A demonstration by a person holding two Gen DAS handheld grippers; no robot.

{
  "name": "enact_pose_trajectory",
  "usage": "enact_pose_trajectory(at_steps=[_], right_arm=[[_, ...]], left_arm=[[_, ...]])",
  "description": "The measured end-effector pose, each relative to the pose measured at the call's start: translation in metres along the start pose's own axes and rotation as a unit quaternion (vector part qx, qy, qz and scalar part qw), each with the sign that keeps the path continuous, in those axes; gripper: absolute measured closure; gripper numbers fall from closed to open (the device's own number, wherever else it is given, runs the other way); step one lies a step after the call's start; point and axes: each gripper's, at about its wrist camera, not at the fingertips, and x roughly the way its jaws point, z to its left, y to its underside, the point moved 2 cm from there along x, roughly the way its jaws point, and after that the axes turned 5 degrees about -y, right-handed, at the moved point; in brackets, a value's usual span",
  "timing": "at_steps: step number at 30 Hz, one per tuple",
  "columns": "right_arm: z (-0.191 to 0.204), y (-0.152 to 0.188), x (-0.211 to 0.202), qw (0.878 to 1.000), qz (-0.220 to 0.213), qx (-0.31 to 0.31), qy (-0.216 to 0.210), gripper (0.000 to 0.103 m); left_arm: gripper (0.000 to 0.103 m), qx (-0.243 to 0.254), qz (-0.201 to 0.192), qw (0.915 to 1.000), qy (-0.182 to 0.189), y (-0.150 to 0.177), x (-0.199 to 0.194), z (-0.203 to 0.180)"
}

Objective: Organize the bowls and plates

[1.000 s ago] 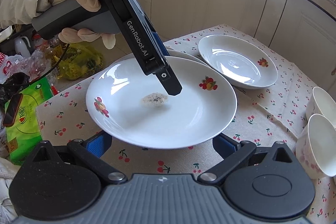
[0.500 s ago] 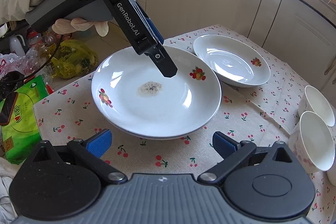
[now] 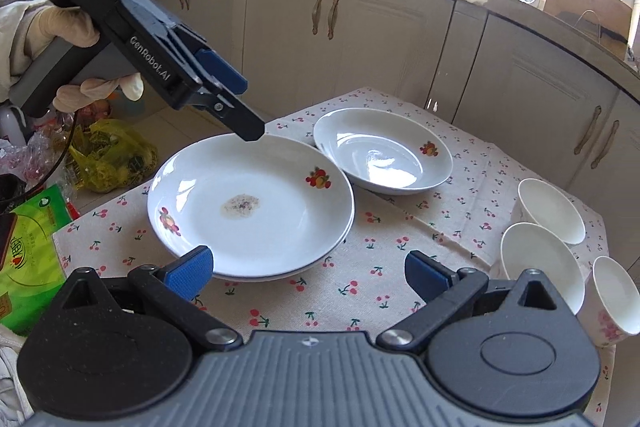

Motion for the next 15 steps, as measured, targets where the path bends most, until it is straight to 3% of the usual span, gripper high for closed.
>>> enact_pose_trajectory(at_steps=[7,15], right_arm=[[-0.023,-0.008,0.001,1.000,-0.016,-0.002,0.004,0.000],[-0.059,-0.021,0.024,1.000,-0.008,0.001,0.010,0.000]], left_arm=[[0.009,-0.004,0.003,0.9995,-0.033,-0.008,0.003,0.000],[0.009,-0.009,0.010,0.9993,-0.034,-0.028,0.028,0.012]])
